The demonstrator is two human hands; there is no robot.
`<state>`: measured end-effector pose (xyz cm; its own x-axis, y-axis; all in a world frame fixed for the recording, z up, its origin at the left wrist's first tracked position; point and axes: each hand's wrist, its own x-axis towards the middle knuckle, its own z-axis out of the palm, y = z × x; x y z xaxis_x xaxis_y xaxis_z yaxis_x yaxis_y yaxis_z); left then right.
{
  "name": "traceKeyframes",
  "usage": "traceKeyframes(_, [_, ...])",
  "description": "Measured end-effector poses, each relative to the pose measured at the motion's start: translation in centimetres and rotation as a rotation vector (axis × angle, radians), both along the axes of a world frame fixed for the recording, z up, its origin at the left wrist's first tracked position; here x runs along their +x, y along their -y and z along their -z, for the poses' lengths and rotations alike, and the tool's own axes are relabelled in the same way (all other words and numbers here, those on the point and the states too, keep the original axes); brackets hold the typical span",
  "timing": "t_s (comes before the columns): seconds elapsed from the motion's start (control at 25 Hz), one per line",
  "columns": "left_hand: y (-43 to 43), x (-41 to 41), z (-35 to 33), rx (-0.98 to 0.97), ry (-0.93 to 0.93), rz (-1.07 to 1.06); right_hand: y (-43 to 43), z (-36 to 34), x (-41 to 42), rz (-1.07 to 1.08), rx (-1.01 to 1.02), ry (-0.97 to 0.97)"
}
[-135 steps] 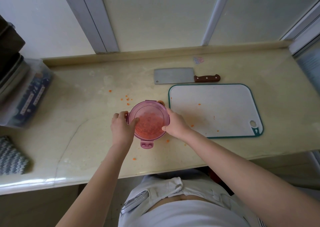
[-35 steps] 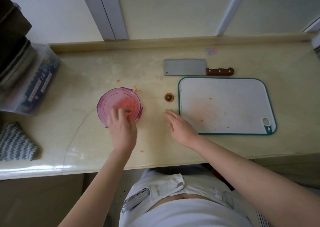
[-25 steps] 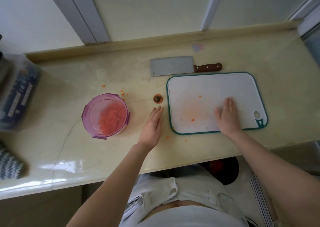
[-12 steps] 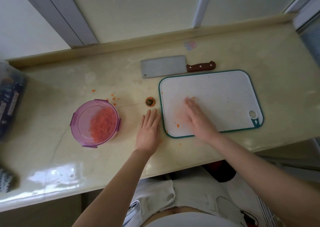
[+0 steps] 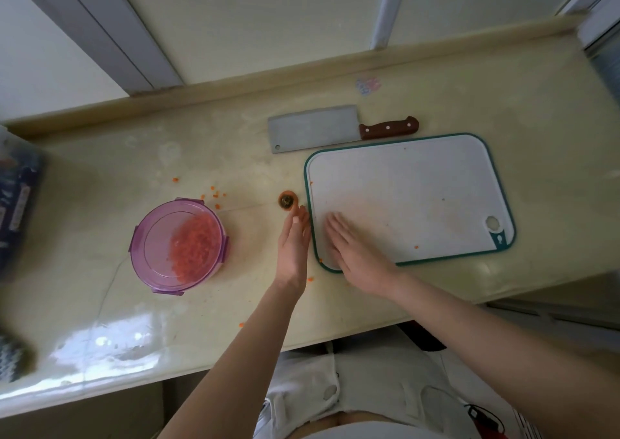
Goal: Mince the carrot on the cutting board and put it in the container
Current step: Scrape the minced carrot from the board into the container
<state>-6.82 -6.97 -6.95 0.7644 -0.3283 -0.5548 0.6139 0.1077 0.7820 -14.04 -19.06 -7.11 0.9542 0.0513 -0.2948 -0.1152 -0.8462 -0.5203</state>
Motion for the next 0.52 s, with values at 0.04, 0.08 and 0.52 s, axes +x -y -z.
traceKeyframes(0.04, [0.0,0.0,-0.1,0.008,0.011,0.001,0.4,-0.5,0.9,0.016,0.068,0.018])
traceKeyframes(0.08, [0.0,0.1,-0.1,0.029,0.02,0.001,0.9,-0.9,2.4,0.039,0.084,0.029])
traceKeyframes(0.52, [1.2,1.5,-1.5,0.069,-0.099,-0.087,1.5,0.2,0.8,-0.136,0.135,-0.028])
